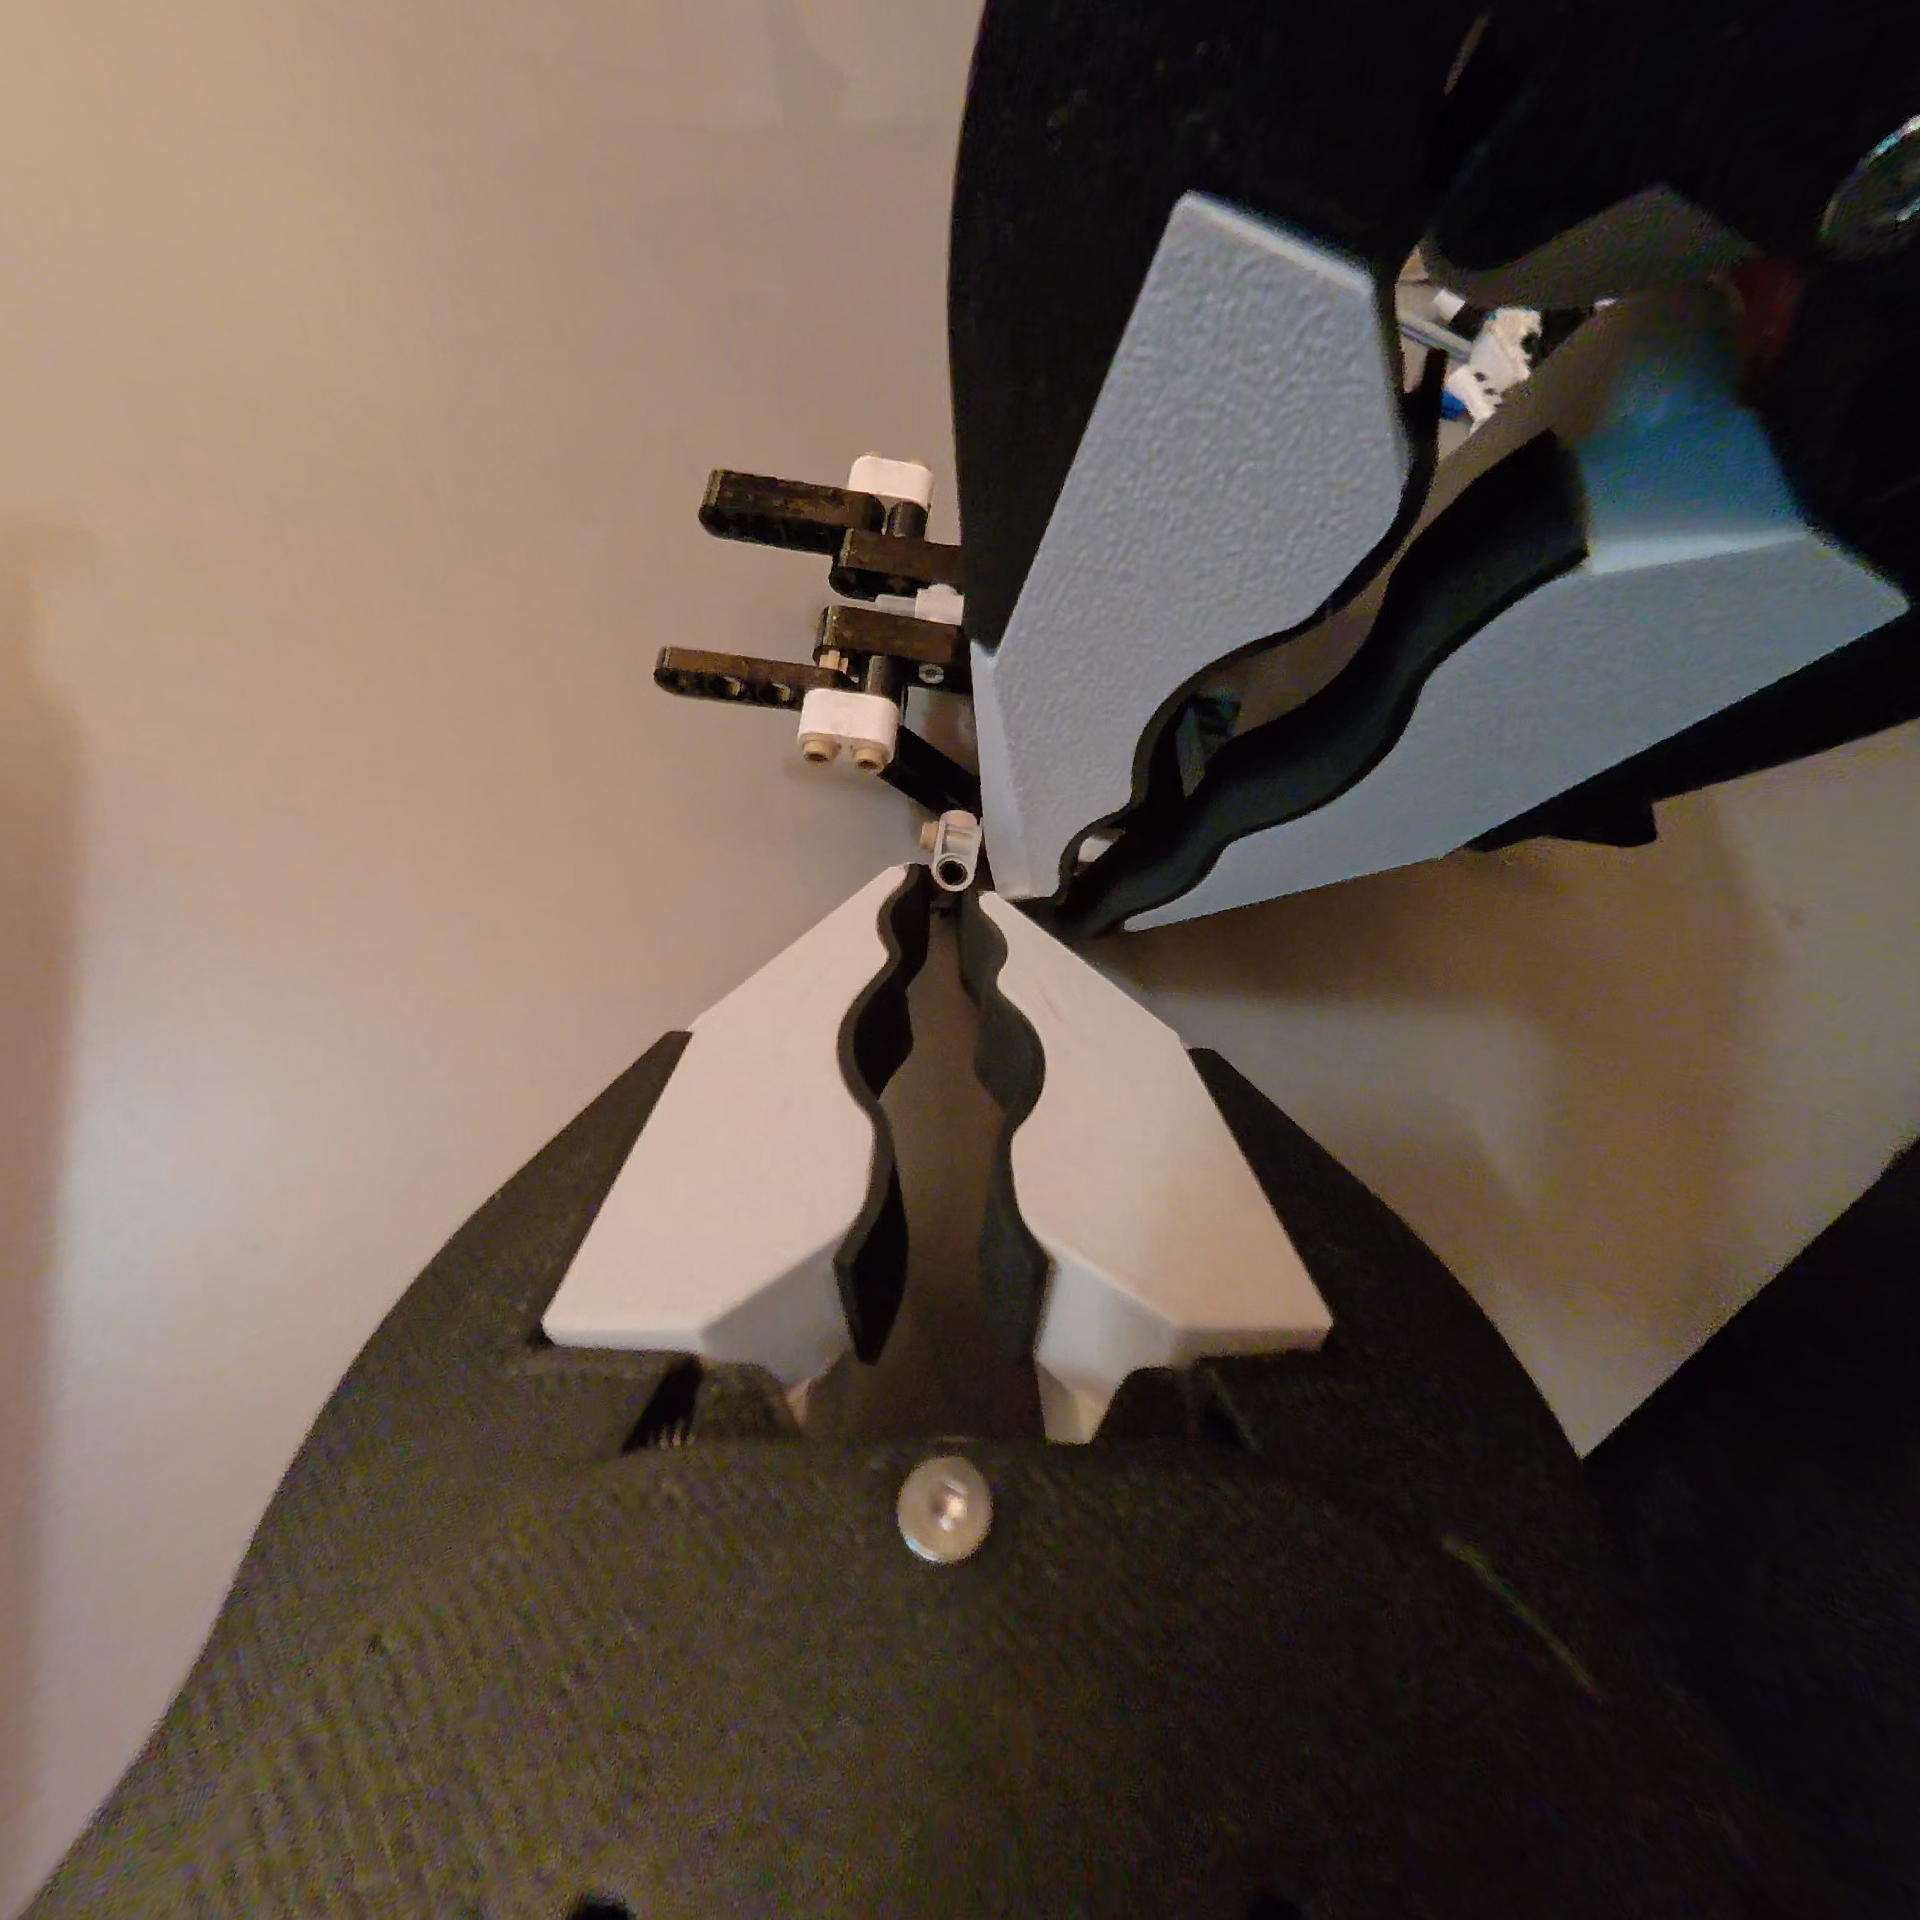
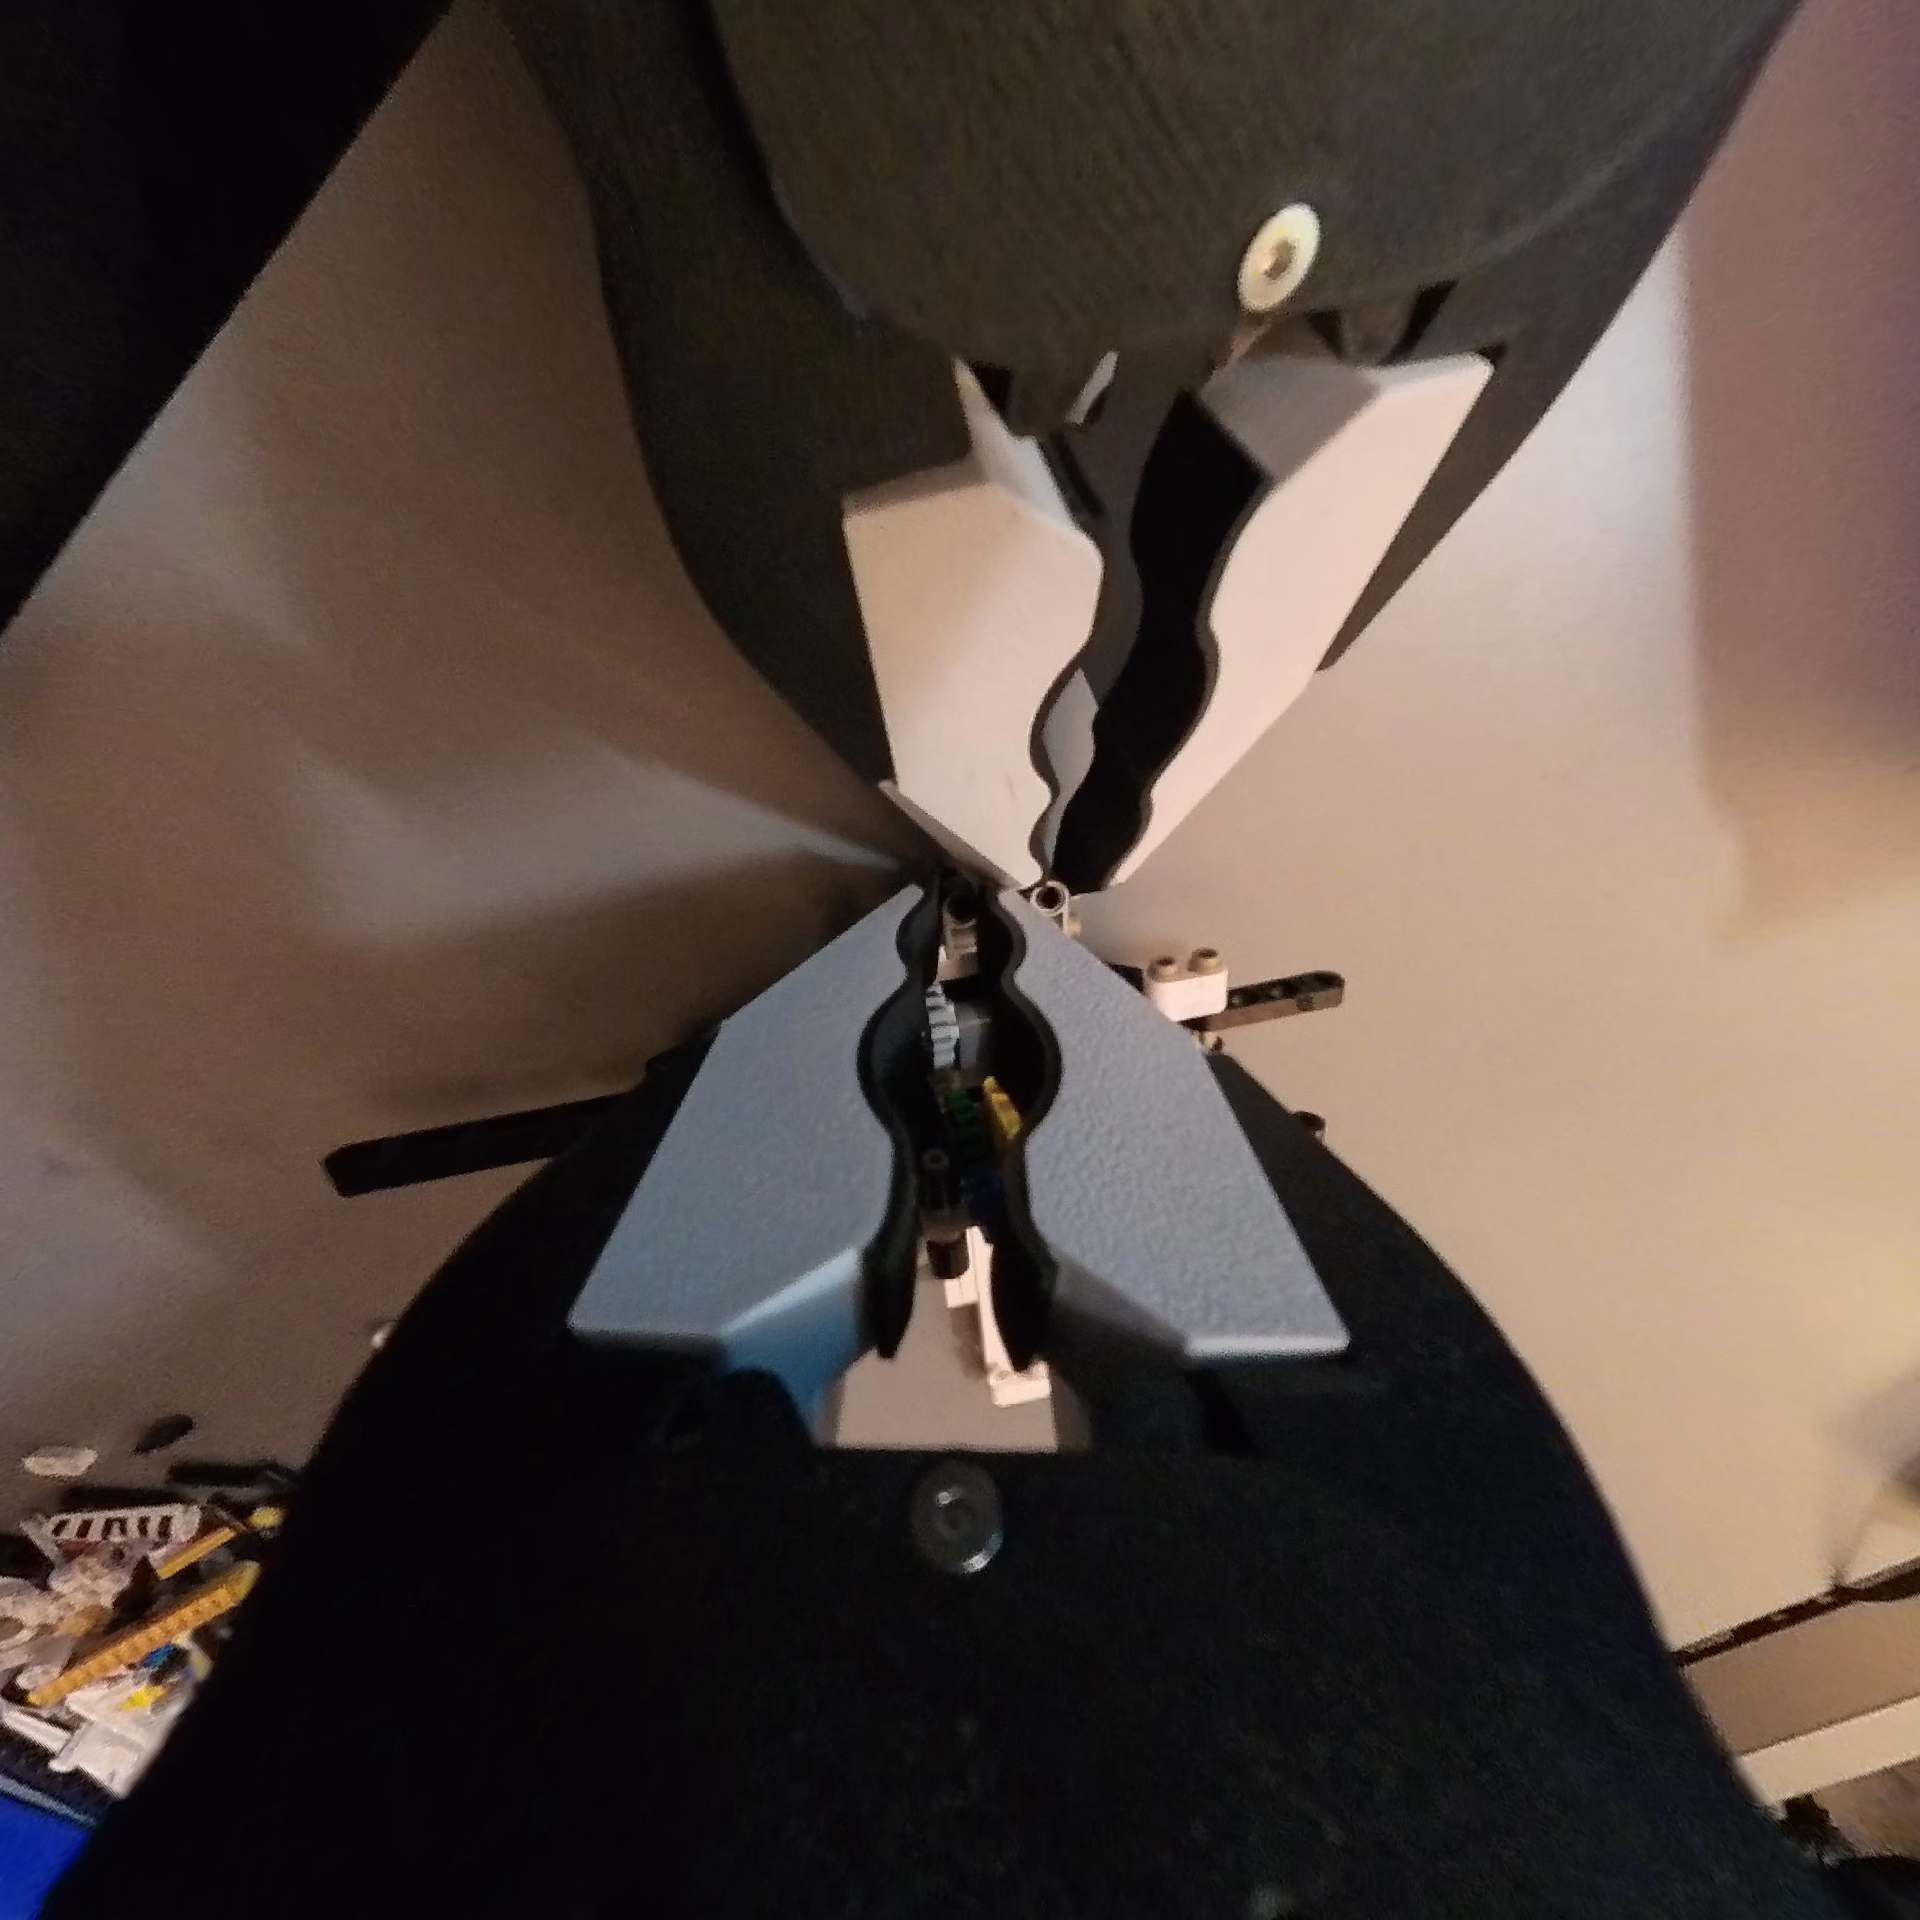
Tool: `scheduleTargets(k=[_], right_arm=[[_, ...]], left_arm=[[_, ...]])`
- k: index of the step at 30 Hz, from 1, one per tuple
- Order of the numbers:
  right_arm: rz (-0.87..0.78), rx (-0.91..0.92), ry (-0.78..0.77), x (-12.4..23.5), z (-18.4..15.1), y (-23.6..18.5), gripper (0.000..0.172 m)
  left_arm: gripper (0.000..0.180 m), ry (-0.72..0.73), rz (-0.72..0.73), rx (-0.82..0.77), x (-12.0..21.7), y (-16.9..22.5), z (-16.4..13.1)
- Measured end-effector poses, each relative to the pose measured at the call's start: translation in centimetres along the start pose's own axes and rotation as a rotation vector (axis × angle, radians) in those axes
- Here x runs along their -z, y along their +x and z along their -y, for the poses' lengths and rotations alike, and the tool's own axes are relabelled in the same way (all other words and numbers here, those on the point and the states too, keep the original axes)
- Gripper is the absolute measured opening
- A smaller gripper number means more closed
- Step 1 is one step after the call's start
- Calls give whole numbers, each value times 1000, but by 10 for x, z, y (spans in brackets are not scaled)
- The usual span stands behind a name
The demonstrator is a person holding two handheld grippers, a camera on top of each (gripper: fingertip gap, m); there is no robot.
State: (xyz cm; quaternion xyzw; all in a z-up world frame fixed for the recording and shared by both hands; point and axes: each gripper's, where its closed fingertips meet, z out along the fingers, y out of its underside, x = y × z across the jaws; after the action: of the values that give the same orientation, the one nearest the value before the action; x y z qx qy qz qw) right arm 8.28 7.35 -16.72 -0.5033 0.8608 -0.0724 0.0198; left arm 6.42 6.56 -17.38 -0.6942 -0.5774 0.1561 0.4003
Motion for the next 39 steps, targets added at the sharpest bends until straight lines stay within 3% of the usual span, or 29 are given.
scheduleTargets(k=[1,12,23,27,32,36,39], right_arm=[[7,9,0,0,0,0,4],[68,42,18,1,-2,1,3],[-46,-39,17,0,-1,5,3],[-97,85,-90,-3,-8,0,4],[-242,206,-160,5,-8,3,5],[-455,26,-66,21,-2,4,1],[-561,-277,184,42,10,-6,21]], left_arm=[[1,-2,-3,1,0,0,0],[1,-7,-7,35,-2,-2,1],[1,1,53,6,-3,-6,2],[2,-29,54,-54,-9,1,1],[2,57,-24,30,-1,3,11],[3,40,-8,36,-3,1,9],[3,19,-9,24,-5,3,7]])
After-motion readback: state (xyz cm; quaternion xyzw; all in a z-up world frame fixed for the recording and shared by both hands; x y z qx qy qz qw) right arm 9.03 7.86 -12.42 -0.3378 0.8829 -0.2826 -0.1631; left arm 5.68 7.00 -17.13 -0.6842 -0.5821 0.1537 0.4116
